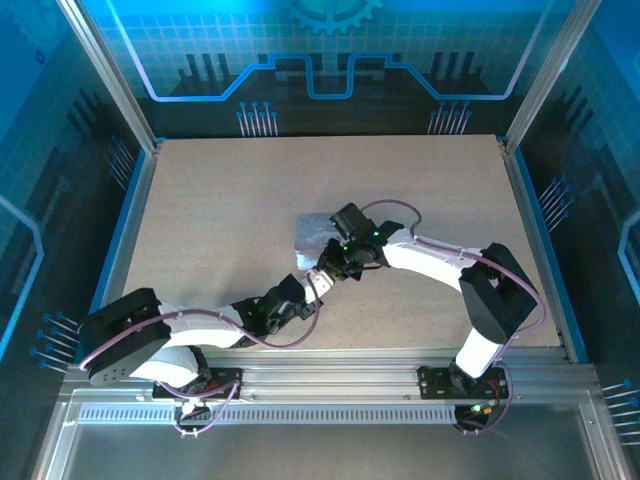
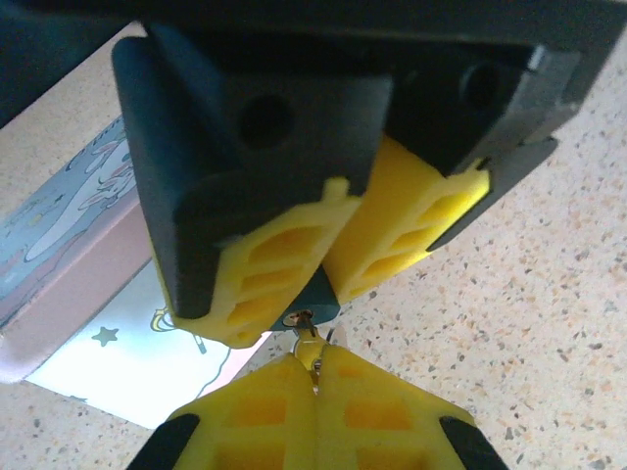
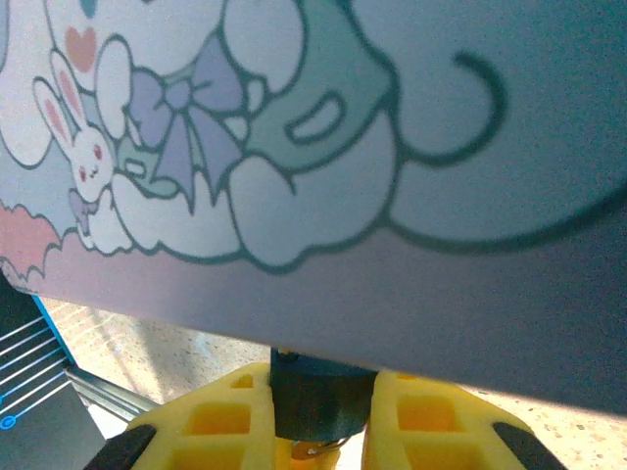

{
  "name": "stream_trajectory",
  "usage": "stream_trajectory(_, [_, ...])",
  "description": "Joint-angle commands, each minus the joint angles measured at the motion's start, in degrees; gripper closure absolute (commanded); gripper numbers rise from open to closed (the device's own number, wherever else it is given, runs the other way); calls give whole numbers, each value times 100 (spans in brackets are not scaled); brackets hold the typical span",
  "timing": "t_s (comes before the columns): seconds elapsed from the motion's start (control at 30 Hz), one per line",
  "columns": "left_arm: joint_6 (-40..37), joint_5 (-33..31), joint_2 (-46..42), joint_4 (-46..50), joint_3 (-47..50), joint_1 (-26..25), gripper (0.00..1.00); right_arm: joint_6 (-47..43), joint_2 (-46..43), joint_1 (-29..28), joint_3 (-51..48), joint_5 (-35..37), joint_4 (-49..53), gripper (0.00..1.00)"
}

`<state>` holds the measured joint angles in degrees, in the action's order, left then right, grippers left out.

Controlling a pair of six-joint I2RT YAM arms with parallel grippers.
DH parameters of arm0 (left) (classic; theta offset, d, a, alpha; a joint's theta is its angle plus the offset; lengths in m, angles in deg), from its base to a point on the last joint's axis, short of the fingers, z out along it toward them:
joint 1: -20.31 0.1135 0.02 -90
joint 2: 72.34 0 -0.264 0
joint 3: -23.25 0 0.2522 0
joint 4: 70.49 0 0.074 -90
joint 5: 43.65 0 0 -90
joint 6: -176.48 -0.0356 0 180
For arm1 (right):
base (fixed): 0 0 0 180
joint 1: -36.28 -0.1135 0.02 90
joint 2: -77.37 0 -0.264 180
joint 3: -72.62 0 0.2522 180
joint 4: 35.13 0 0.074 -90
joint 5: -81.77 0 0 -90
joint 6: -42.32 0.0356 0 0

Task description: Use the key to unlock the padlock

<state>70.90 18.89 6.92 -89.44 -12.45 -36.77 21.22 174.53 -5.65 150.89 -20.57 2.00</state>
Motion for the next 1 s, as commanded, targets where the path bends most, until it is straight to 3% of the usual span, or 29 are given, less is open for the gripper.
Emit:
stream_trajectory(0.0, [-622, -148, 297, -45, -138, -239, 100, -111, 91, 27, 358, -330, -98, 98])
stream_trajectory(0.1, [-332, -145, 449, -77, -200, -248, 100, -132, 110, 28, 353, -336, -85, 97])
stream_trajectory(0.23, [852, 437, 263, 28, -124, 31, 100, -135, 53, 41, 252, -227, -124, 95])
stream_trajectory(0.4, [1740, 922, 47, 252, -117, 127, 100, -121, 22, 59, 85, -148, -324, 92])
stream_trajectory(0.7, [2302, 1442, -181, 823, -251, 596, 100, 121, -355, 49, -405, 215, -712, 44])
stream_trajectory(0.97, [2422, 1763, 135, 1007, -544, 774, 100, 233, -528, 27, -674, 333, -833, 41])
